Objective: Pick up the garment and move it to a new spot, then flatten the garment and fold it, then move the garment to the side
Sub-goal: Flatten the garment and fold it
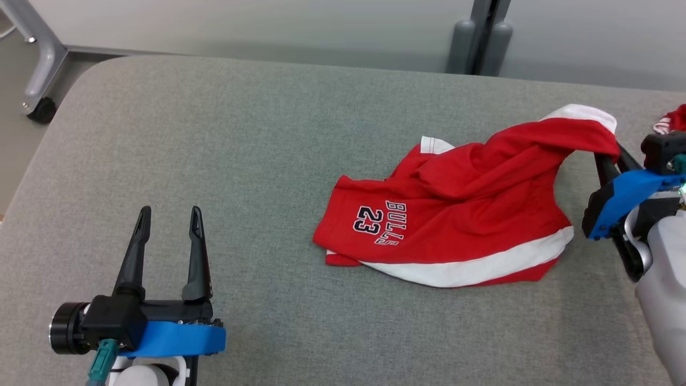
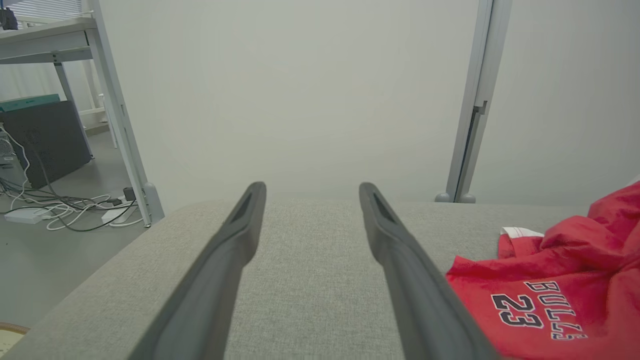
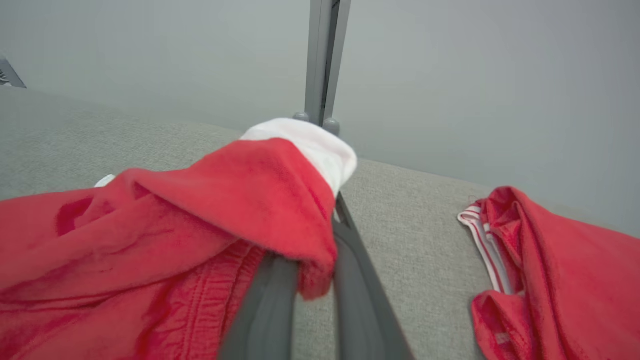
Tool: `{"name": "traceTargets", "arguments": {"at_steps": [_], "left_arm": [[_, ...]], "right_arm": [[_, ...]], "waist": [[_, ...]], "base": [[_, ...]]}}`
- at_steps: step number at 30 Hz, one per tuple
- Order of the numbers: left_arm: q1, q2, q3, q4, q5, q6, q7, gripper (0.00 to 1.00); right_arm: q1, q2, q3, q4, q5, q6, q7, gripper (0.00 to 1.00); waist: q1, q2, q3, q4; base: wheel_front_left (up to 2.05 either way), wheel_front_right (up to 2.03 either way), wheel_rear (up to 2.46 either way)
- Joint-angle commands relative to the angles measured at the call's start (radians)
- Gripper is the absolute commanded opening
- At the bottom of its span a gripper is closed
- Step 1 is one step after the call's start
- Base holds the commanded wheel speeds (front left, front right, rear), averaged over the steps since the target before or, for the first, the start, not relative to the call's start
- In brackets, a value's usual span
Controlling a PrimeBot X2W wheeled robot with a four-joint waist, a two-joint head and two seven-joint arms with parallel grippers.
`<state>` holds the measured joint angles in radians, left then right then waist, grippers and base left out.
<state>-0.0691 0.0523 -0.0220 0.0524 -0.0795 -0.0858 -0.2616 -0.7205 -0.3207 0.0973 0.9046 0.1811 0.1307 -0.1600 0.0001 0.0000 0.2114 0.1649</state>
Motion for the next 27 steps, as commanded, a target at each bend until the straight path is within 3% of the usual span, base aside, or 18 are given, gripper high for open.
{"name": "traceTargets", "arguments": {"at_steps": [1, 2, 3, 4, 12, 17, 22, 27], "left_arm": [[-0.016, -0.001, -0.004, 0.0, -0.004, 0.003, -0.004, 1.0], [-0.018, -0.002, -0.006, -0.001, -0.005, 0.005, -0.004, 1.0], [-0.02, -0.002, -0.007, -0.001, -0.006, 0.007, -0.004, 1.0], [-0.019, -0.002, -0.006, -0.001, -0.007, 0.008, -0.004, 1.0], [-0.006, -0.002, -0.004, 0.01, -0.014, 0.021, -0.004, 1.0], [0.008, -0.002, 0.006, 0.015, -0.007, 0.018, -0.004, 1.0], [0.032, -0.002, 0.023, 0.014, 0.0, 0.018, -0.004, 1.0], [0.054, -0.002, 0.032, 0.015, 0.003, 0.013, -0.004, 1.0]], "right_arm": [[-0.014, -0.003, 0.001, 0.021, -0.006, 0.0, 0.006, 0.0], [-0.028, -0.003, 0.002, 0.043, -0.009, 0.0, 0.003, 0.0], [-0.038, 0.001, 0.006, 0.066, -0.014, 0.0, 0.005, 0.72], [-0.046, 0.007, 0.011, 0.087, -0.018, 0.0, 0.009, 1.0], [0.01, 0.022, 0.038, 0.157, 0.024, 0.0, -0.079, 1.0], [0.086, 0.012, 0.042, 0.104, 0.067, 0.0, -0.103, 1.0], [0.22, 0.014, -0.002, -0.114, 0.103, 0.0, -0.105, 1.0], [0.366, 0.063, -0.094, -0.367, 0.098, 0.0, -0.105, 1.0]], "waist": [[-0.0001, 0.0, 0.011, 0.008], [-0.0001, 0.0, 0.015, 0.01], [-0.0001, 0.0, 0.018, 0.01], [-0.0001, 0.0, 0.02, 0.009], [-0.0001, 0.0, -0.002, -0.033], [-0.0001, 0.0, -0.033, -0.072], [-0.0001, 0.0, -0.069, -0.106], [-0.0001, 0.0, -0.093, -0.127]], "base": [[0.0, 0.0, 0.0], [0.0, 0.0, 0.0], [0.0, 0.0, 0.0], [0.0, 0.0, 0.0], [0.0, 0.0, 0.0], [0.0, 0.0, 0.0], [0.0, 0.0, 0.0], [0.0, 0.0, 0.0]]}}
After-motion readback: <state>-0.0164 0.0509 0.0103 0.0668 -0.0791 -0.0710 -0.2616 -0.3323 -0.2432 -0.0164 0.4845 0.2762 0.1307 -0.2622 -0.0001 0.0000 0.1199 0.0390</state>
